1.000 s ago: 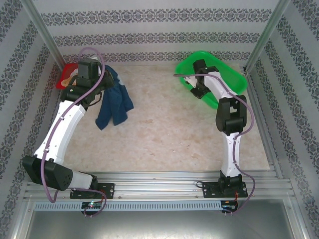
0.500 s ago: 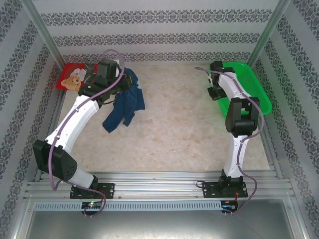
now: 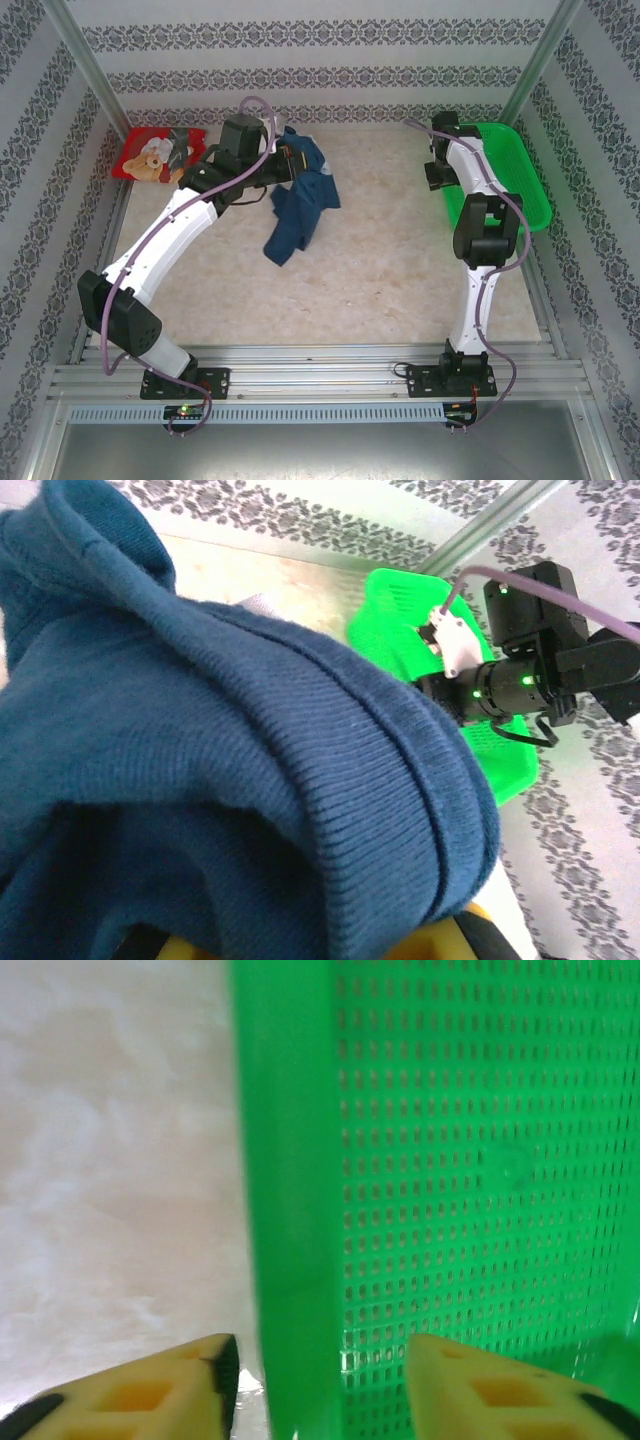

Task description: Fold and stack the t-shirts

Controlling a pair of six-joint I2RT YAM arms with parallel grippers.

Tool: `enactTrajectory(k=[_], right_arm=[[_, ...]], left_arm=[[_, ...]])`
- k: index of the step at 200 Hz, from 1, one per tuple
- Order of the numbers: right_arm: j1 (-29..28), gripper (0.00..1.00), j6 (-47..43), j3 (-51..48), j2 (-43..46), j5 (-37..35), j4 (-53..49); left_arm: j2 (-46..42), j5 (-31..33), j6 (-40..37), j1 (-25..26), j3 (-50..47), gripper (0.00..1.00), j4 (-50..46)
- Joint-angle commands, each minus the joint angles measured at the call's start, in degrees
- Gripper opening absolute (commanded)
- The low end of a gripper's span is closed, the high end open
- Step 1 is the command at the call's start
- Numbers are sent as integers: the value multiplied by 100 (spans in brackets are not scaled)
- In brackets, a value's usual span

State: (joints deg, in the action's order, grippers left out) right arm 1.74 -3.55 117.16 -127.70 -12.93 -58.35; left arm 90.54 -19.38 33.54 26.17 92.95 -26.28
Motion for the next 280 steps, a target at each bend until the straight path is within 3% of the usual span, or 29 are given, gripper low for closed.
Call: enactTrajectory(k=[1,33,39,74,107,122,132,150,174,179,193,209,212,215,240,260,280], right_arm=[[24,57,560,-216,822,952,183],[37,70,1131,-1367,2337,2254,1413],[38,81,1200,-1568,2599,2479,1633],[-87,86,1598,-2766,3900,3568,2697],[-670,90,1505,-3658,4678,4083,2963],[-1127,91,1437,-4126,4795,4299,2999],[-1452,98,1518,-4355,4774,4222,2930],[-1976,98,1742,-4757,4737,4027,3020],[-2529,98,2086,-5192,4610,3966,3499],[-2622,98,2087,-5192,4528,3944,3461],[-2784,98,2092,-5090,4297,3892,3251],[-2895,98,2002,-4956,4175,3749,3000],[-2898,98,2008,-4957,4166,3723,2980],[-2898,98,2020,-4953,4169,3712,2978],[-2677,98,2094,-4974,4174,3670,2835],[-2362,98,2267,-5121,4262,3810,2838],[-2201,98,2261,-5253,4361,3950,2881]], left_arm=[[144,-419,334,129,576,0,518],[341,-615,449,174,1441,0,571],[341,-613,469,171,1522,0,572],[216,-645,816,142,1436,0,677],[-334,-426,2259,-294,-888,0,1520],[-564,-58,2446,-486,-1931,0,1532],[-738,218,2506,-632,-2574,0,1491],[-1059,587,2639,-1018,-3548,0,1396],[-1426,864,2642,-1472,-4267,1,1355],[-1453,840,2609,-1537,-4313,4,1323],[-1495,786,2463,-1651,-4284,47,976],[-1693,697,2093,-1656,-4116,70,529],[-1743,670,1967,-1660,-4074,82,456],[-1795,641,1846,-1640,-4012,87,380],[-1961,14,369,-1446,-3314,93,-473],[-1850,-4,-991,-806,-2886,94,-1595],[-1474,-179,-1480,-323,-2926,92,-2429]])
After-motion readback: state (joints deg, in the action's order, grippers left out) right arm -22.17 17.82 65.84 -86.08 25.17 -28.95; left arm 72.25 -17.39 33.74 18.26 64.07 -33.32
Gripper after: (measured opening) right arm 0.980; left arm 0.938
